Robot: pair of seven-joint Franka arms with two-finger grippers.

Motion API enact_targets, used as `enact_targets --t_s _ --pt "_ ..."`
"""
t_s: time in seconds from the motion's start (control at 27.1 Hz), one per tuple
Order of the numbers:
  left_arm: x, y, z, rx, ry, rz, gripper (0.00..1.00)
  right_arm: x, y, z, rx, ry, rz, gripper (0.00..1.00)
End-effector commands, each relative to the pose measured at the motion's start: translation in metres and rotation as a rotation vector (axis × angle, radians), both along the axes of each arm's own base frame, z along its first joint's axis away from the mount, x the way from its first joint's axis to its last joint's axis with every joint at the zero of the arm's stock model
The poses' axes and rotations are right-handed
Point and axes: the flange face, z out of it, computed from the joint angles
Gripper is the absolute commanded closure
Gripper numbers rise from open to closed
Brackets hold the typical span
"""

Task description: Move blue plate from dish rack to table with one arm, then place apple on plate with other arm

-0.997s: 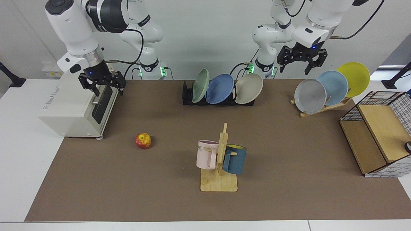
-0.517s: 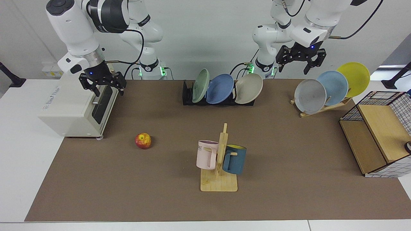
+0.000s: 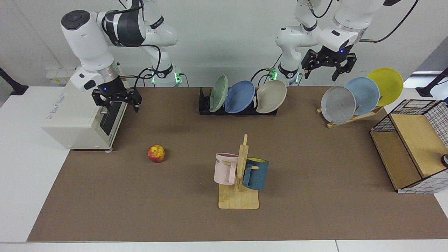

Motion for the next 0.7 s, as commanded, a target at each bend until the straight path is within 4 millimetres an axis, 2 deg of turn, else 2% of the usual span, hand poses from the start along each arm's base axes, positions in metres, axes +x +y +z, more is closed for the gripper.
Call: enact_targets --t_s 0.0,0.26,0.48,0.55,0.66 --pt "-0.008 0.004 0.002 0.023 0.004 -0.001 0.00 0.012 0.014 -0.038 -0.003 0.029 0.024 0.00" --pt "-0.005 0.006 0.002 0.020 -0.008 0.001 0.00 0.039 0.034 -0.092 0.002 -0.009 0.046 0.00" --pt "-0.007 0.002 0.000 0.020 -0.005 -0.006 0.00 0.051 0.049 -0.140 0.039 -0.038 0.043 0.00" --pt "-0.014 0.000 -0.003 0.021 -0.003 -0.011 0.00 0.055 0.059 -0.150 0.041 -0.050 0.055 0.00" --pt "-0.029 -0.004 -0.015 0.026 -0.017 -0.018 0.00 0.057 0.060 -0.167 0.038 -0.032 0.070 0.00"
